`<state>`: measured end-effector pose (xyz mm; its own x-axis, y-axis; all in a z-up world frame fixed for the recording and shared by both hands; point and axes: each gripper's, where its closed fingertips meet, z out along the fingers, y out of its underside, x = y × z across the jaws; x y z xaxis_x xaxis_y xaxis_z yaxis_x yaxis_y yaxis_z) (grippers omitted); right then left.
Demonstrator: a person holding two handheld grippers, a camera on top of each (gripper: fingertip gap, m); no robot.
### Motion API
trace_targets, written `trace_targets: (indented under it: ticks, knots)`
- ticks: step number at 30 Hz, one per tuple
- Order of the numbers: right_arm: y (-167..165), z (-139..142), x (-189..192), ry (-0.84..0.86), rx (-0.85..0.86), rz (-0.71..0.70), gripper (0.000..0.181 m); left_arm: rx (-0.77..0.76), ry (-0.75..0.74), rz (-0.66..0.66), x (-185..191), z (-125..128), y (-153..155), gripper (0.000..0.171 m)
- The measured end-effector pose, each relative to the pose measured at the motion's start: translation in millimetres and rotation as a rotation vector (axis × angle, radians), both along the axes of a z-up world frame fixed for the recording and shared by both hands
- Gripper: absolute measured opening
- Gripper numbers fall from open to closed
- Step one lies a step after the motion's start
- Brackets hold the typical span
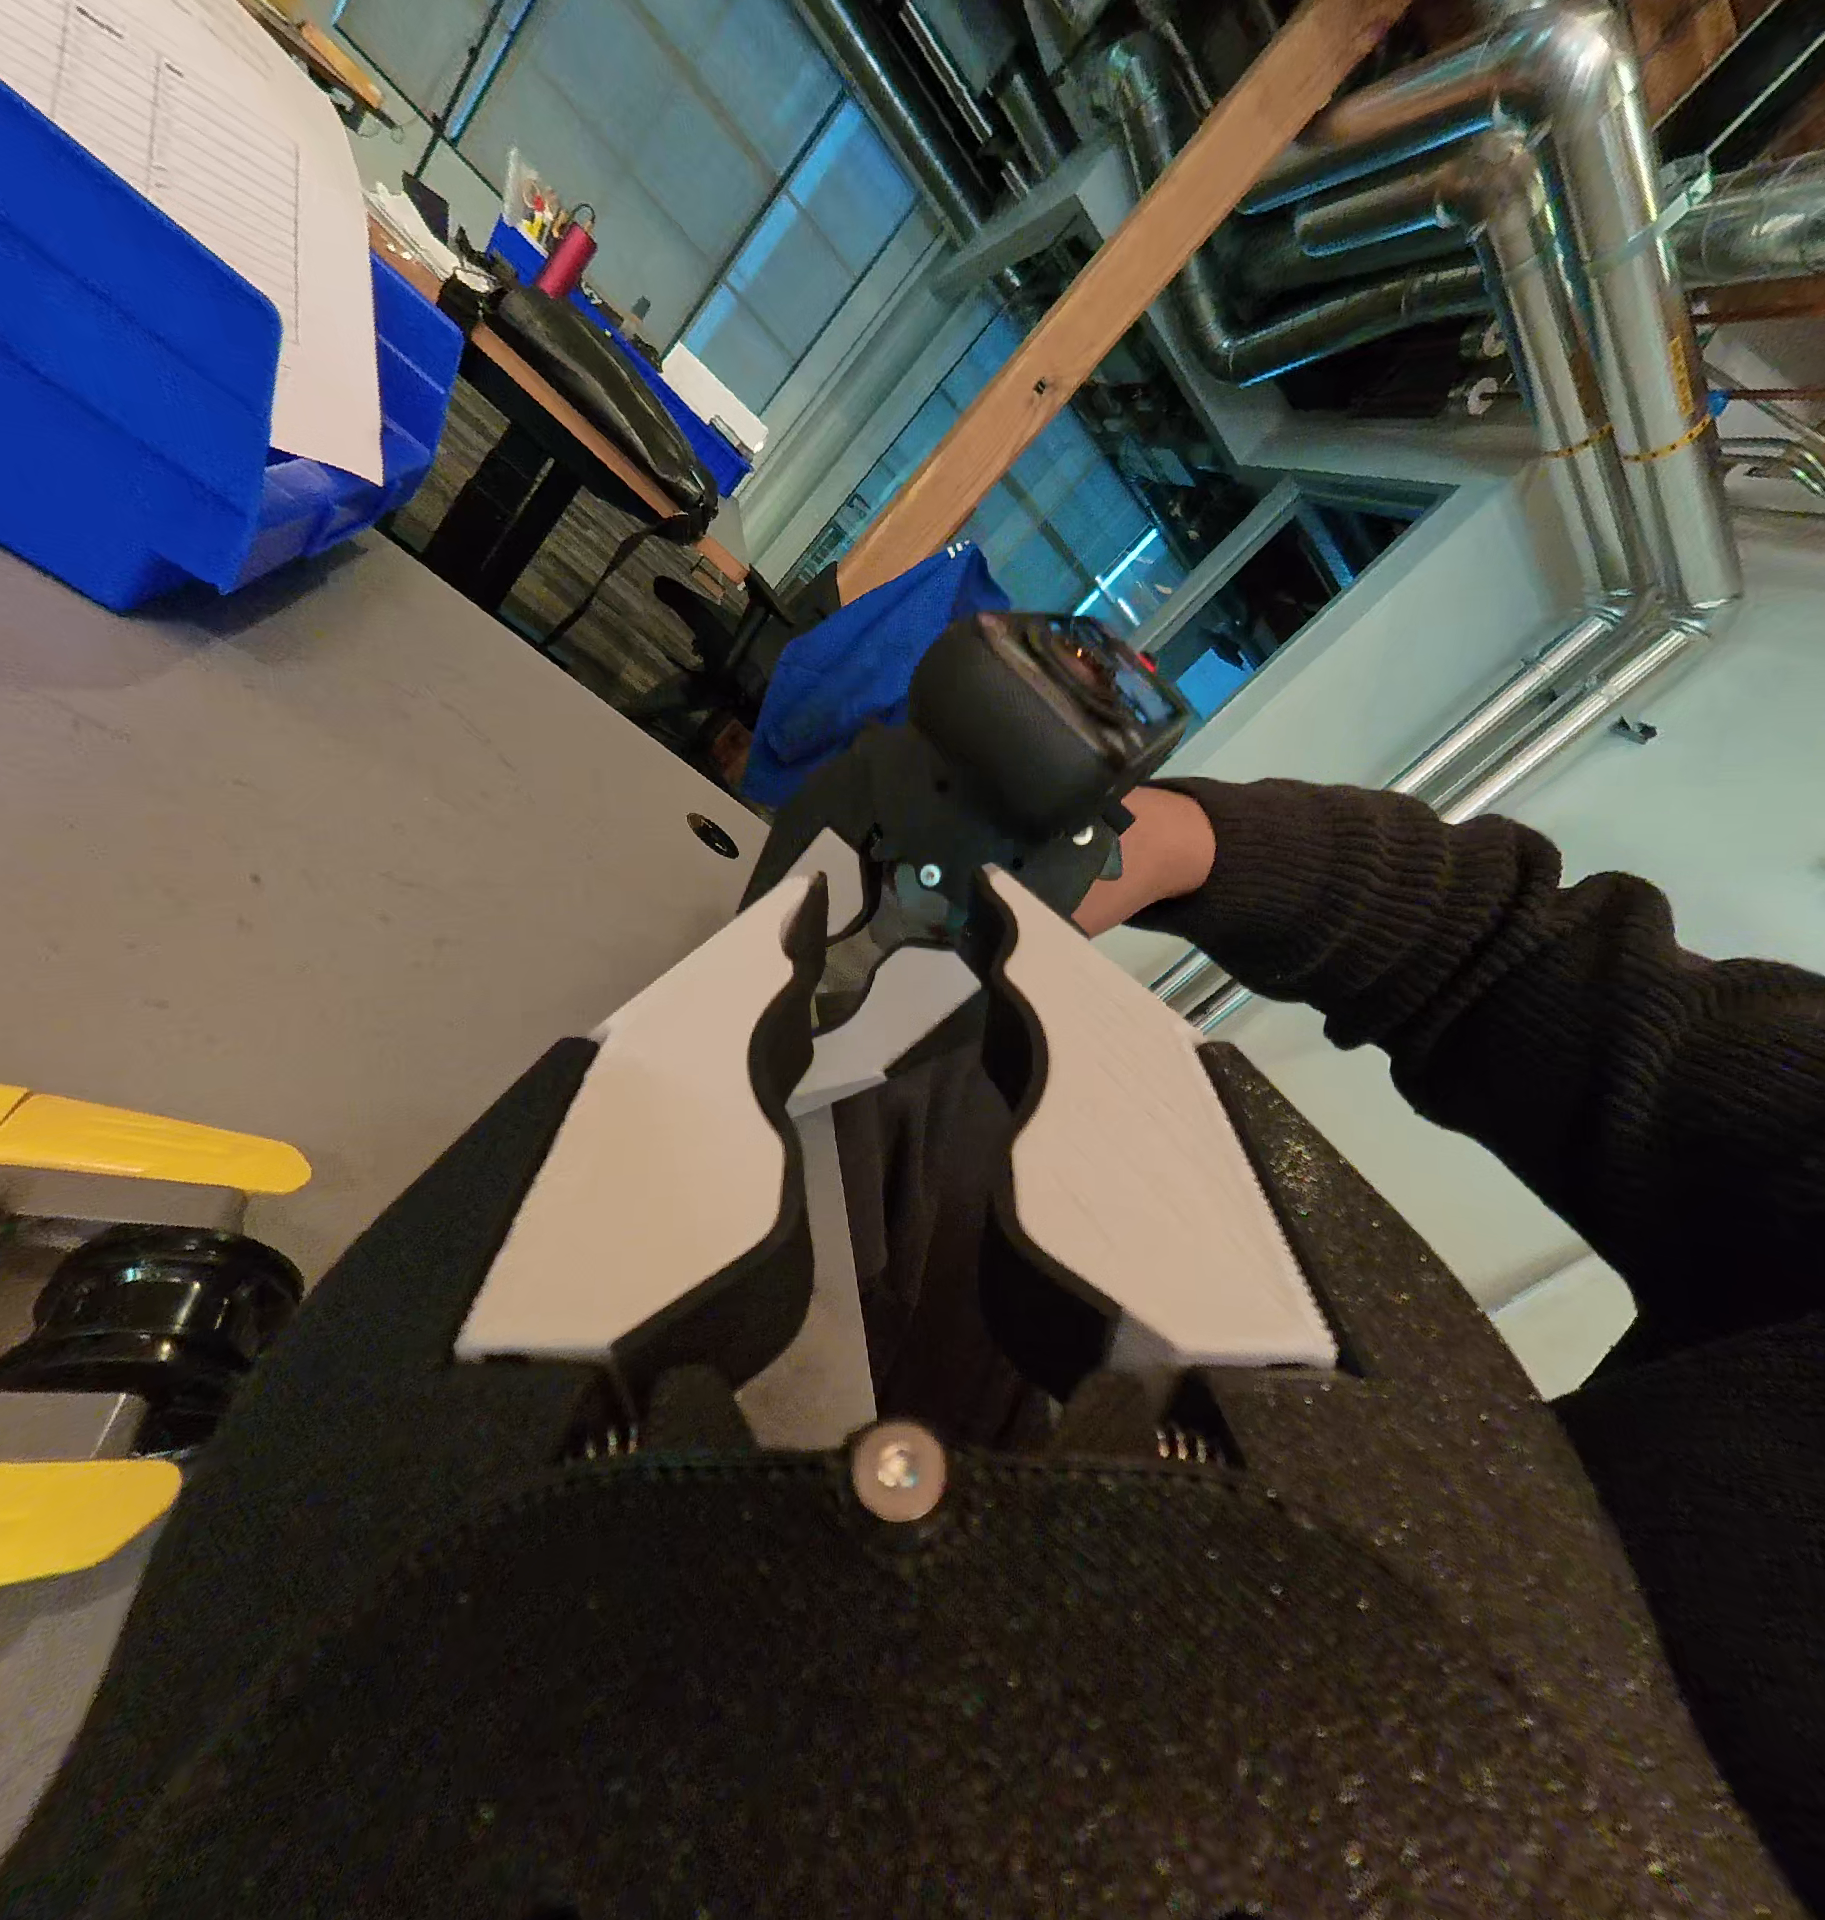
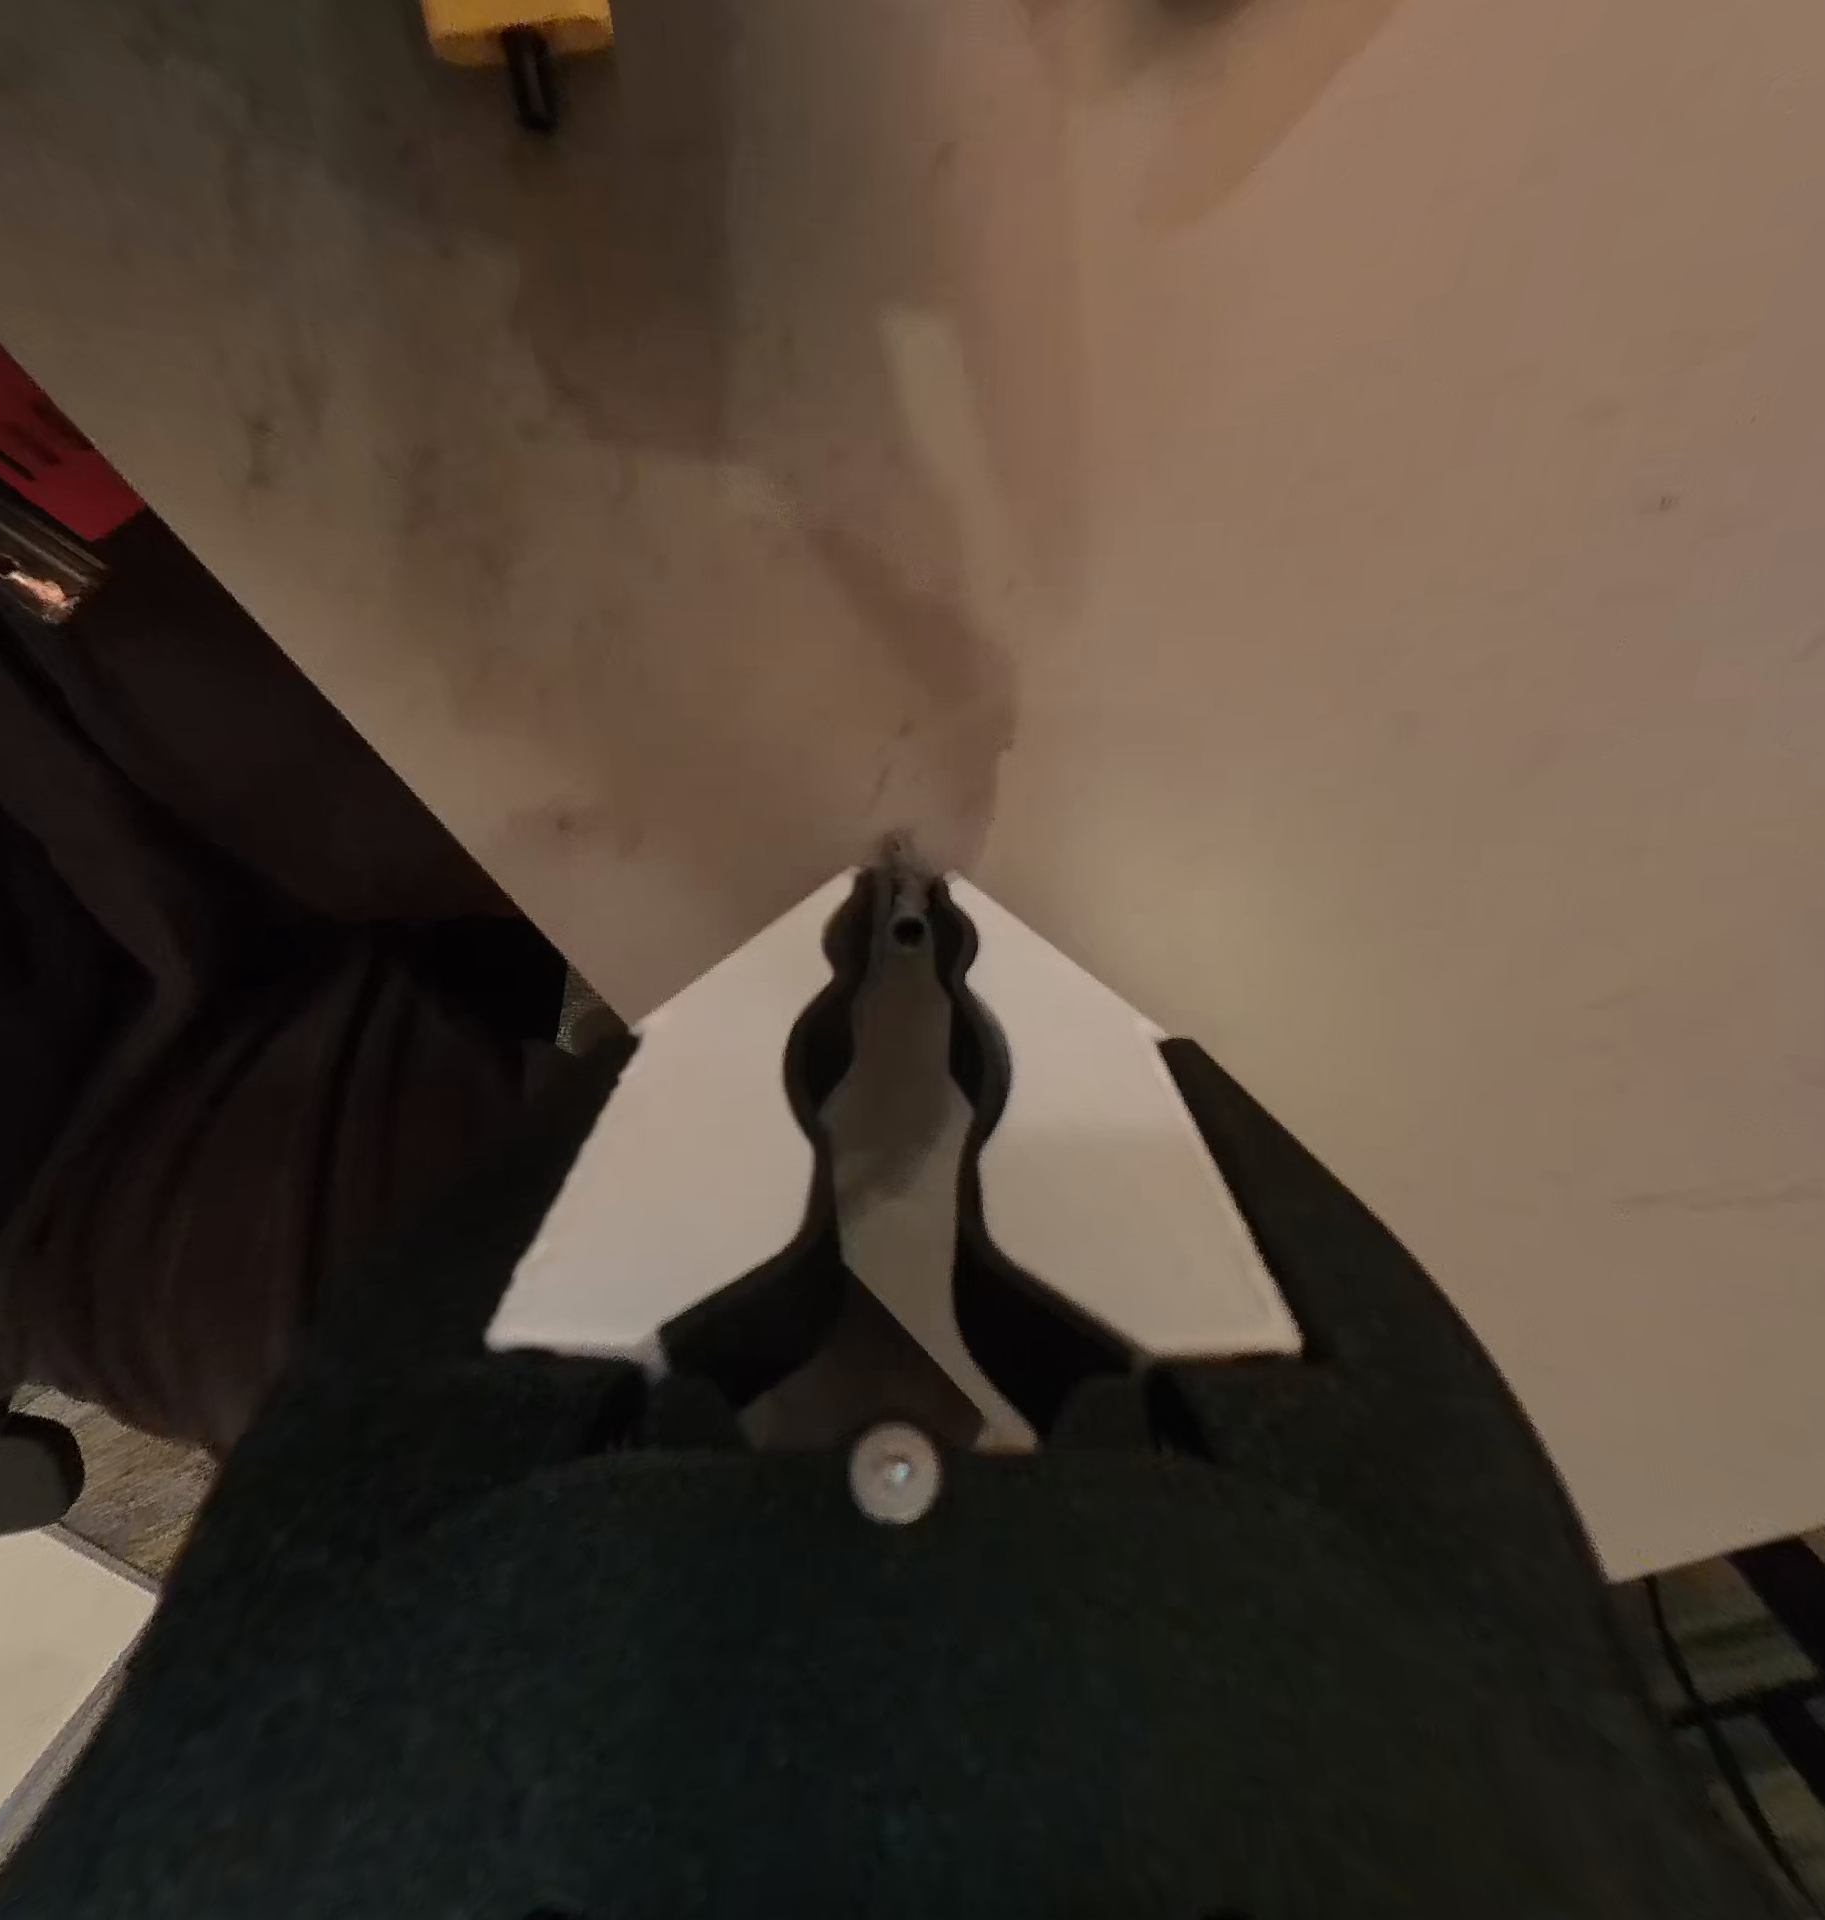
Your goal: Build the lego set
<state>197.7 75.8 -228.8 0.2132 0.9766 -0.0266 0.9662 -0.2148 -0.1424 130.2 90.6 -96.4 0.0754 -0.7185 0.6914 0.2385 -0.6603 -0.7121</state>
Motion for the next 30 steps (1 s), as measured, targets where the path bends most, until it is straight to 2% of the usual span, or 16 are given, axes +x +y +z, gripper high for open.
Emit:
trace_targets:
  ticks: [6,13,18,25,27,30]
  knots:
    - [2,22,-1,0.139,0.067,-0.059,0.021,0.0,0.006,0.001,1,-1,1,0.024]
    - [-3,53,25,0.205,0.197,-0.149,0.026,0.005,-0.001,0.011,0,0,2,0.024]
    - [-22,56,36,0.231,0.249,-0.186,0.03,0.023,0.022,0.024,1,-3,3,0.025]
    - [-70,77,59,0.298,0.343,-0.245,0.032,0.094,0.075,0.046,7,-7,-1,0.027]
    - [-73,81,66,0.296,0.377,-0.249,0.033,0.127,0.091,0.058,7,-7,-2,0.031]
    - [-71,80,66,0.358,0.366,-0.279,0.033,0.193,0.042,0.109,-5,8,-2,0.033]
